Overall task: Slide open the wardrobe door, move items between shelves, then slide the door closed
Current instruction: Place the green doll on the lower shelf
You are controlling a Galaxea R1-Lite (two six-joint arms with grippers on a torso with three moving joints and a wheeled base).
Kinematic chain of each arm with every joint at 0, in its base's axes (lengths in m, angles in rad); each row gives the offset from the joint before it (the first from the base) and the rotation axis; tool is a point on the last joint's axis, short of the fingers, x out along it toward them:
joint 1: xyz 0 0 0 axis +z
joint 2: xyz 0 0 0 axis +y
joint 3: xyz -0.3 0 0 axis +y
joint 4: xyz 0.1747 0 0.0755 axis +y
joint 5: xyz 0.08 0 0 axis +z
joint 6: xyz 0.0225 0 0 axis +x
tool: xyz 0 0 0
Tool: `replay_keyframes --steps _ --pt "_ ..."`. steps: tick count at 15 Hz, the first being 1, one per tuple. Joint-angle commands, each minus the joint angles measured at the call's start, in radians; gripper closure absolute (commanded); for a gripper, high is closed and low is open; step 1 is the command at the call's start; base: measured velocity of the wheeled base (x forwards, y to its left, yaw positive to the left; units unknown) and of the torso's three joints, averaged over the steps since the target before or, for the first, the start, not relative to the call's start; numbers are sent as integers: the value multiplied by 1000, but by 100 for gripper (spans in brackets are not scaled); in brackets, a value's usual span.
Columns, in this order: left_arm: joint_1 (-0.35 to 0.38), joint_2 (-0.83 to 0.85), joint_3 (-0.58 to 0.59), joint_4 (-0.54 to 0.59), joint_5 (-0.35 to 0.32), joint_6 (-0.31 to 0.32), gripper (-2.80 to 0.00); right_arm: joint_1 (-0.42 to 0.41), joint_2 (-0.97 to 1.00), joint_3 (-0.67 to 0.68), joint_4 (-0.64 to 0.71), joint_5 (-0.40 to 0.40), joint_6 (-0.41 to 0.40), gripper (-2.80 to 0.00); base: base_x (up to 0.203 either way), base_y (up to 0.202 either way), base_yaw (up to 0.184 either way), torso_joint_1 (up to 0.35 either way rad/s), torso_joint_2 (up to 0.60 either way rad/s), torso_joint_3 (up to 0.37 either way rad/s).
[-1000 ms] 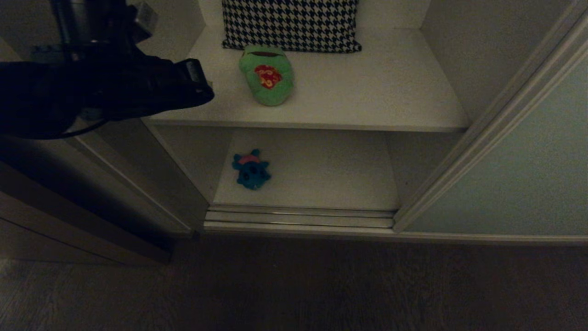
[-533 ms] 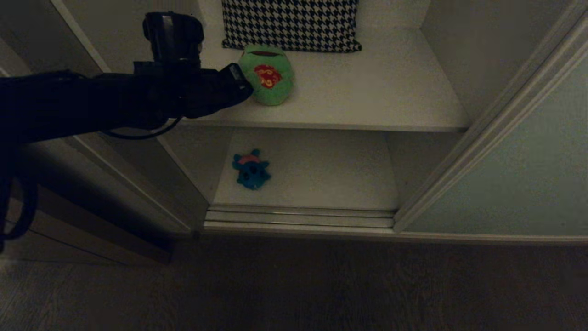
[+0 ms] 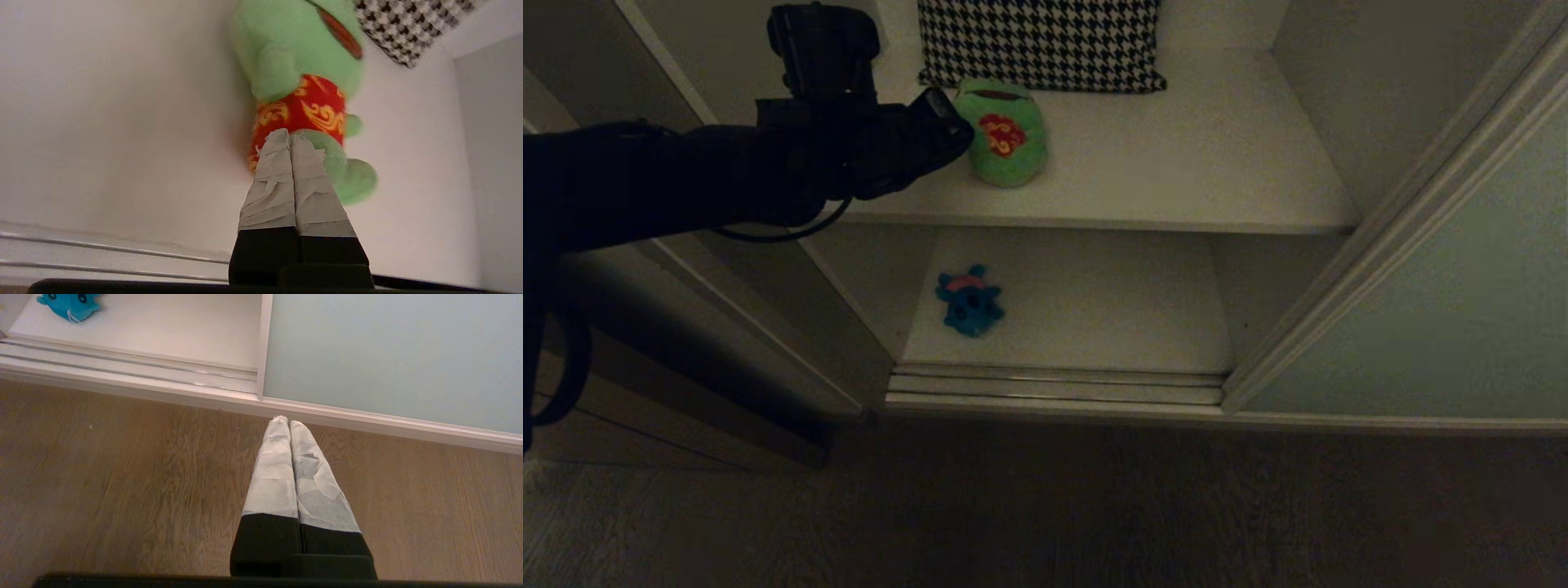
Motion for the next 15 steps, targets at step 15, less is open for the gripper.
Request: replay_keyframes --steps 15 --pt "-27 -36 -1 75 -14 67 -280 0 -1 0 0 0 -1 0 0 0 0 0 0 0"
